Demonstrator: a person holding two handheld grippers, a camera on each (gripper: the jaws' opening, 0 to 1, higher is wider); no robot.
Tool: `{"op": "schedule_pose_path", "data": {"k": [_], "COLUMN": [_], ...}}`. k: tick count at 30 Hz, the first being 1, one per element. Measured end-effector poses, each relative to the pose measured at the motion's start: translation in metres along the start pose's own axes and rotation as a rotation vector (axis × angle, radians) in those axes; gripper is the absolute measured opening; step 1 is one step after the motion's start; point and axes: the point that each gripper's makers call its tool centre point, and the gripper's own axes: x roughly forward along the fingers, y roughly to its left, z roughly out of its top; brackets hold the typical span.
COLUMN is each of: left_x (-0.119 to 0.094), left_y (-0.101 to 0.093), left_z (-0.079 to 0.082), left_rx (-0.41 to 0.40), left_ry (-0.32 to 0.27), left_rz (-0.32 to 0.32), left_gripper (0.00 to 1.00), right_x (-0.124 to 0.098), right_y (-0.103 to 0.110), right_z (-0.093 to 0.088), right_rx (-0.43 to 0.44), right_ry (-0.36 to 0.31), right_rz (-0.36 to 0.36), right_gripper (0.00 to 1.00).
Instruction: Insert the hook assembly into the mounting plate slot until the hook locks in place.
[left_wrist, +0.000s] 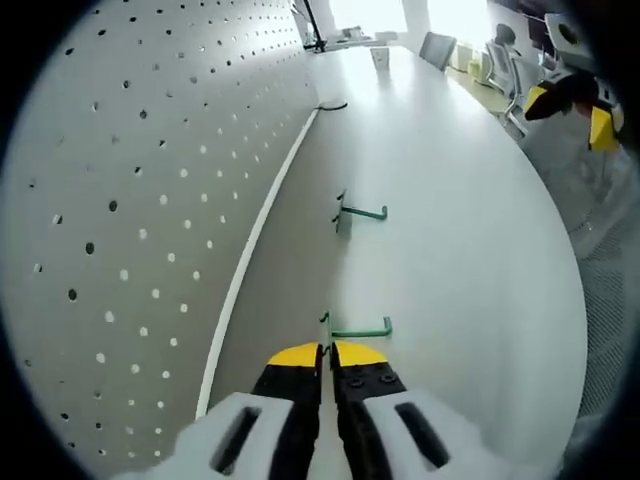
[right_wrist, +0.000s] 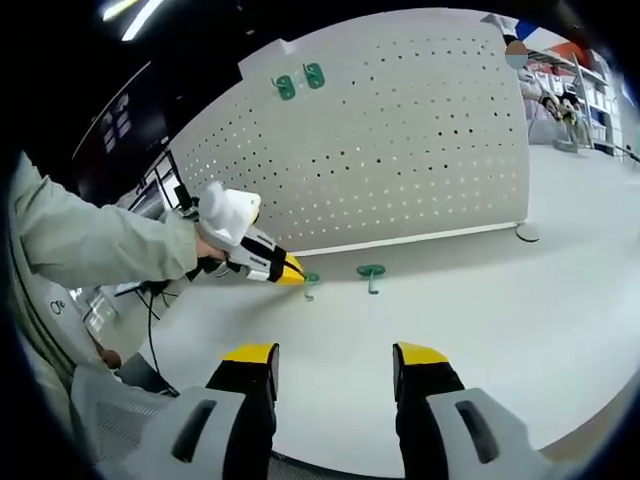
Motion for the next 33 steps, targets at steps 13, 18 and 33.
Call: {"op": "schedule_pose_path", "data": {"k": [13,18,33], "left_x": [-0.005,-0.012,-0.052], "left_y": [-0.003,-0.001,0.0], "left_z": [-0.004,0.0,-0.008], "left_rx": [-0.033,-0.085,-0.307], "left_ry": [-0.007,-0.053,-0.222], "left_rz": [0.027,0.048,0.151], "left_gripper": [0.02,0.02,0.02], "right_x": [-0.001,-0.001,0.001], "right_y": [0.0,0.001,0.003], "right_z": [0.0,-0.001,-0.006], "right_rx": [-0.008,-0.012,-0.05], "right_ry": [-0.005,0.001,0.028], "right_rz": [-0.002,0.0,-0.001], "right_gripper": [0.44,0.44,0.43]}}
